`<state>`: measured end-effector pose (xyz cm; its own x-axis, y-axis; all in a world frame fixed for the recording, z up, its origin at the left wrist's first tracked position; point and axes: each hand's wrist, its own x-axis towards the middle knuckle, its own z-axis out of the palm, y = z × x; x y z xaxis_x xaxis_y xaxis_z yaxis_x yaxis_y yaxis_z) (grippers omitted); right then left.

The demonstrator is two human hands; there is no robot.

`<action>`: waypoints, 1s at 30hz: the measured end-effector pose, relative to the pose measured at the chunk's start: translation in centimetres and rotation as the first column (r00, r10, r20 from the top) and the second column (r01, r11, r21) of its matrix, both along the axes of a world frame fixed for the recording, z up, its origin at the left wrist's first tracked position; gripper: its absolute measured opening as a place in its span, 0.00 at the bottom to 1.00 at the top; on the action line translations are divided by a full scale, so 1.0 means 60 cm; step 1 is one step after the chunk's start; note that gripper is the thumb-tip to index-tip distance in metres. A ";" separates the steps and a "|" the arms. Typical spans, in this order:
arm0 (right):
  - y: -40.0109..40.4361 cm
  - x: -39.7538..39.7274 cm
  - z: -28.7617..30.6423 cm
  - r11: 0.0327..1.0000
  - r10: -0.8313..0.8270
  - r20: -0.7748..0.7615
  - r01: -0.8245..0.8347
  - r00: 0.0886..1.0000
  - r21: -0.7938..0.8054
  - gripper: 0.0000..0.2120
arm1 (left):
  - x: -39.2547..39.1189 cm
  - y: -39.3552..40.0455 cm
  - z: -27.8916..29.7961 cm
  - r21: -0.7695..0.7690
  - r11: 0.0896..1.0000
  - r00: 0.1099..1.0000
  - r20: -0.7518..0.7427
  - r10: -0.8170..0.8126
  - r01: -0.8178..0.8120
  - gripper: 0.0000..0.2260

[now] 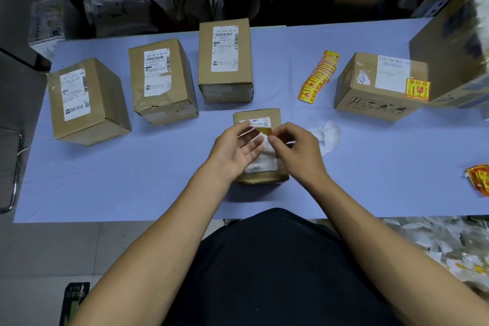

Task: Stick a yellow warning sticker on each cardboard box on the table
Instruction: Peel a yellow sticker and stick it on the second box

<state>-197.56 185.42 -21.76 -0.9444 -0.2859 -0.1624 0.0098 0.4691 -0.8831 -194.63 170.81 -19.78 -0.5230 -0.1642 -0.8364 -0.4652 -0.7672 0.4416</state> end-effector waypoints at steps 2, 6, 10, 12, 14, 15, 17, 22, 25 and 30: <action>-0.003 -0.008 0.010 0.898 -0.167 0.510 0.343 0.844 -0.275 0.06 | 0.002 -0.006 -0.001 0.044 0.999 1.000 -0.013 0.012 -0.011 0.10; 0.012 -0.007 0.019 0.679 -0.010 0.859 0.635 0.511 -0.369 0.06 | 0.015 0.010 -0.010 -0.187 0.964 0.981 -0.003 -0.195 0.191 0.07; 0.019 0.010 0.015 0.677 0.046 0.857 0.615 0.513 -0.405 0.04 | 0.028 0.034 -0.014 -0.290 0.923 0.948 -0.117 -0.297 0.253 0.04; 0.022 0.016 0.009 0.774 -0.005 0.817 0.520 0.576 -0.362 0.03 | 0.030 0.041 -0.020 -0.464 0.849 0.945 -0.071 -0.320 0.253 0.06; 0.029 0.016 0.007 0.870 -0.107 0.741 0.423 0.663 -0.253 0.06 | 0.033 0.044 -0.025 -0.606 0.752 0.938 -0.028 -0.347 0.260 0.07; 0.035 0.012 0.005 0.885 -0.161 0.709 0.418 0.686 -0.204 0.10 | 0.034 0.044 -0.025 -0.636 0.725 0.932 -0.025 -0.363 0.265 0.07; 0.049 0.005 0.003 0.902 -0.203 0.651 0.399 0.731 -0.167 0.11 | 0.037 0.038 -0.026 -0.625 0.723 0.912 -0.042 -0.407 0.294 0.07; 0.067 0.001 -0.004 0.978 -0.079 0.531 0.169 0.843 -0.123 0.04 | 0.043 0.024 -0.034 -0.557 0.696 0.841 0.008 -0.540 0.453 0.07; 0.067 0.010 -0.014 0.992 -0.063 0.519 0.110 0.852 -0.060 0.06 | 0.046 0.024 -0.045 -0.581 0.641 0.823 0.091 -0.561 0.501 0.07; 0.075 0.035 -0.037 0.995 -0.049 0.493 0.002 0.869 0.095 0.05 | 0.051 0.027 -0.061 -0.704 0.312 0.666 0.300 -0.683 0.637 0.08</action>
